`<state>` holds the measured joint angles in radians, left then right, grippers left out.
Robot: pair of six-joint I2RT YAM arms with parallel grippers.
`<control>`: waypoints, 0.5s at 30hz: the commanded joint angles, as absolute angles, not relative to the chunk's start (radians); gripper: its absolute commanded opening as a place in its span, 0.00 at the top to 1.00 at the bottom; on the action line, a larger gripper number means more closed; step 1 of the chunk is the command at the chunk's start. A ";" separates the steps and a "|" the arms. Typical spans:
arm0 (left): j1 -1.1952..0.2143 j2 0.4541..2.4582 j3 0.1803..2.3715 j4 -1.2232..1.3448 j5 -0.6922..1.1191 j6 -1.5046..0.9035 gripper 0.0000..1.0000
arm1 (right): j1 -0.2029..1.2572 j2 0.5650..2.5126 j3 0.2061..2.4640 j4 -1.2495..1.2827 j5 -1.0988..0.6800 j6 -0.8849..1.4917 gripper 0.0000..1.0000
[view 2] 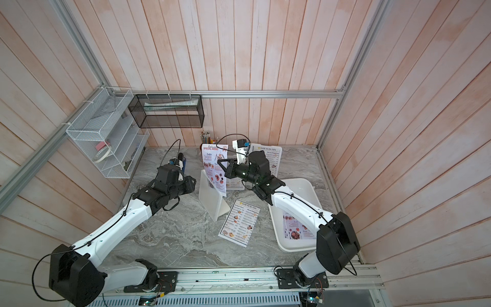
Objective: Replace the menus in the menu holders
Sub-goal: Insert the menu into the menu holder.
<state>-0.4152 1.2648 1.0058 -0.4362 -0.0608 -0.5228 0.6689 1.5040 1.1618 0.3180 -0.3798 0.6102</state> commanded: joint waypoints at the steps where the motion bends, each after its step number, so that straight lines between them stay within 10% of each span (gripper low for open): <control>1: -0.414 1.244 0.980 -0.457 -0.077 -0.515 0.57 | 0.687 1.516 1.181 0.390 -0.340 0.525 1.00; 15: -0.414 1.232 0.975 -0.461 -0.067 -0.520 0.57 | 0.699 1.568 1.127 0.544 -0.300 0.458 1.00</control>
<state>-0.4152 1.2564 0.9852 -0.4507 -0.0605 -0.5232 0.6876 1.5513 1.1465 0.4725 -0.3225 0.4900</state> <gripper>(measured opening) 0.429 0.043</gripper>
